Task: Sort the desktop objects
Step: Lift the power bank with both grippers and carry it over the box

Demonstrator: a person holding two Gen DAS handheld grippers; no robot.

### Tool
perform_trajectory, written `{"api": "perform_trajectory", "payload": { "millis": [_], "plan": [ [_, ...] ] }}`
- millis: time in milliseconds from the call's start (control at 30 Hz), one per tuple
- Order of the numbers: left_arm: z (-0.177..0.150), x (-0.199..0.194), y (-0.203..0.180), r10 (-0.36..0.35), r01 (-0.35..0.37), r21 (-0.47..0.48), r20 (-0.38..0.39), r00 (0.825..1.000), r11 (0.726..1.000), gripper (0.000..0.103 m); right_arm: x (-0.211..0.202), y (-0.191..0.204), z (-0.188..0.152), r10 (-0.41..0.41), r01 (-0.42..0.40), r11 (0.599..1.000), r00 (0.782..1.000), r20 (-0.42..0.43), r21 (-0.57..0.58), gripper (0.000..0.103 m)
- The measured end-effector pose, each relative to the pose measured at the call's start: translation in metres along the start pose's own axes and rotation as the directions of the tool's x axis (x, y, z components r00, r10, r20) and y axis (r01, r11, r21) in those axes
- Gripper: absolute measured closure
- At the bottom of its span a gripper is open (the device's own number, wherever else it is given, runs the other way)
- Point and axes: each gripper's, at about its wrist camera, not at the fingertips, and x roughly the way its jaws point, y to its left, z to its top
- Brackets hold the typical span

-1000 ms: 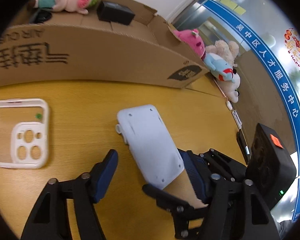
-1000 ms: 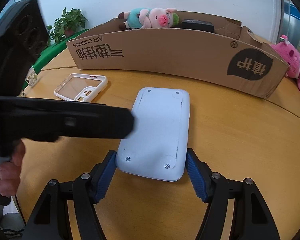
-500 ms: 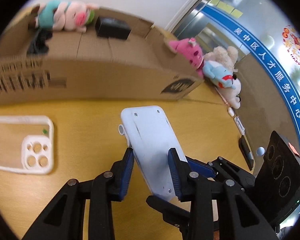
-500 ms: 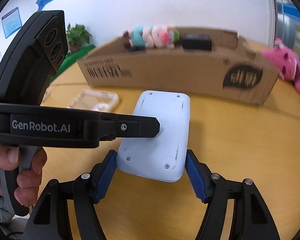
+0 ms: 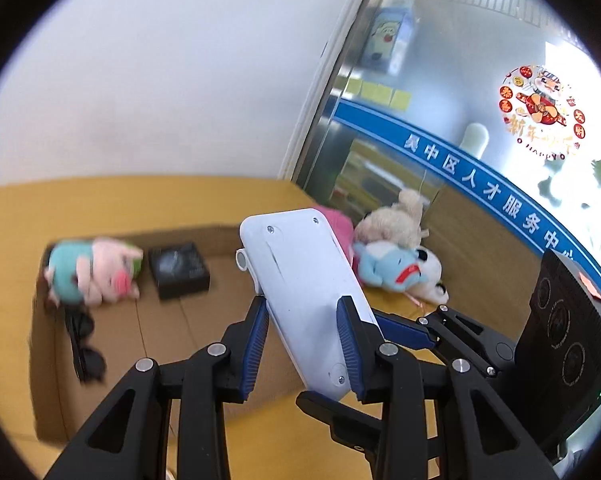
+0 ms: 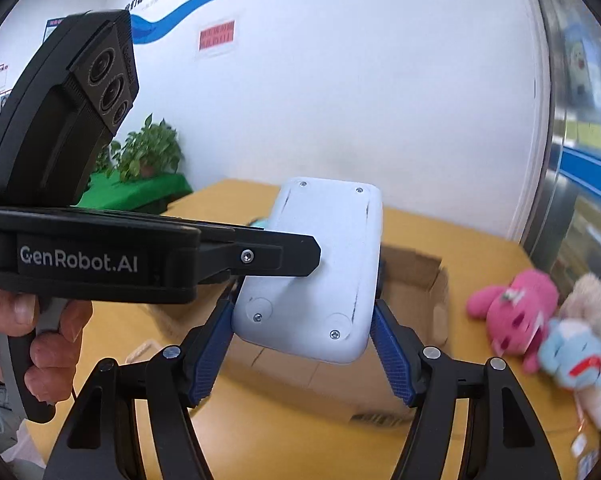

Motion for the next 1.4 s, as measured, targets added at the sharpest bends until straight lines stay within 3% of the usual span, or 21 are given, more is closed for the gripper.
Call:
{"api": "perform_trajectory", "payload": {
  "millis": [167,333,500,600,800,1033,1267,1400],
  "plan": [
    [0.054,0.023,0.011,-0.017,0.016,0.027,0.010,1.000,0.999,0.069,0.014,-0.029,0.051,-0.017,0.017,1.000,1.000,0.017,-0.015,0.036],
    [0.082,0.068,0.036,-0.030,0.030,0.004,-0.048,0.998,1.000,0.069,0.052,-0.062,0.077,-0.020,0.020,1.000,0.999,-0.029,0.007,0.037],
    [0.072,0.127,0.069,-0.039,0.030,-0.063,-0.143,0.989,0.998,0.069,0.109,-0.092,0.066,0.019,-0.009,0.997,0.992,-0.126,0.078,0.037],
    [0.054,0.169,0.094,-0.057,0.030,-0.121,-0.223,0.973,0.992,0.069,0.146,-0.106,0.043,0.039,-0.015,0.993,0.979,-0.198,0.119,0.037],
    [0.017,0.231,0.127,-0.074,0.000,-0.215,-0.336,0.939,0.977,0.069,0.210,-0.127,-0.003,0.087,-0.023,0.983,0.932,-0.351,0.183,0.037],
    [-0.021,0.274,0.148,-0.117,-0.017,-0.299,-0.426,0.897,0.954,0.069,0.271,-0.143,-0.036,0.097,-0.003,0.984,0.845,-0.526,0.177,0.037],
    [-0.036,0.304,0.143,-0.127,-0.035,-0.314,-0.480,0.868,0.949,0.069,0.295,-0.151,-0.058,0.091,0.061,0.975,0.768,-0.634,0.214,0.037],
    [-0.042,0.314,0.142,-0.139,-0.039,-0.333,-0.492,0.860,0.942,0.068,0.303,-0.148,-0.060,0.037,0.094,0.983,0.734,-0.678,0.155,0.037]
  ]
}}
